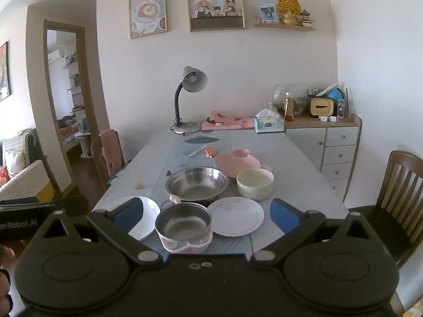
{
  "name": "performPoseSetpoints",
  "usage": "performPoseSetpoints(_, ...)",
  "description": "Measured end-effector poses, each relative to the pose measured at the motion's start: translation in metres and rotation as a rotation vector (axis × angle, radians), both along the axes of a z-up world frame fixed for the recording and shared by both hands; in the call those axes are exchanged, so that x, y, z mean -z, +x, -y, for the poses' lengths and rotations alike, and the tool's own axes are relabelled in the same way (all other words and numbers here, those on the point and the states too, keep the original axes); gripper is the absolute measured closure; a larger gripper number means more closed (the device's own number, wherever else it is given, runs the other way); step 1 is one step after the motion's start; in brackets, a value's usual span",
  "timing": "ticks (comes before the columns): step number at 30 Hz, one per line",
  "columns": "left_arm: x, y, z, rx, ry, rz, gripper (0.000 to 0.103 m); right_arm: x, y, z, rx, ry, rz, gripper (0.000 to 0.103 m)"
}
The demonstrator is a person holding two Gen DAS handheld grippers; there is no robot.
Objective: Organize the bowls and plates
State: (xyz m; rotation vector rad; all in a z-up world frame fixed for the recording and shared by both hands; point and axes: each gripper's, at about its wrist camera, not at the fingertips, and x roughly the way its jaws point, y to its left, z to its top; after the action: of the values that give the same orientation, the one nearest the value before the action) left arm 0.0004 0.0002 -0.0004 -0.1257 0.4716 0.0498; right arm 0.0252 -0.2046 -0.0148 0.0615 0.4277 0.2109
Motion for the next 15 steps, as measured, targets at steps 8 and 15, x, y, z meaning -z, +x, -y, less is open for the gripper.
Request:
performPoseSetpoints(8,0.001,0.002,-0.001,0.004,-0.016,-0.028,0.000,-0.001,0.000,-0.002,-0.016,-0.005,-0.001,0.000)
performPoseSetpoints(15,0.002,0.003,-0.003,-0.011,-0.009,-0.025,0.000,0.001,0.004,-0.008,-0.020,-0.016,-0.016,0.000)
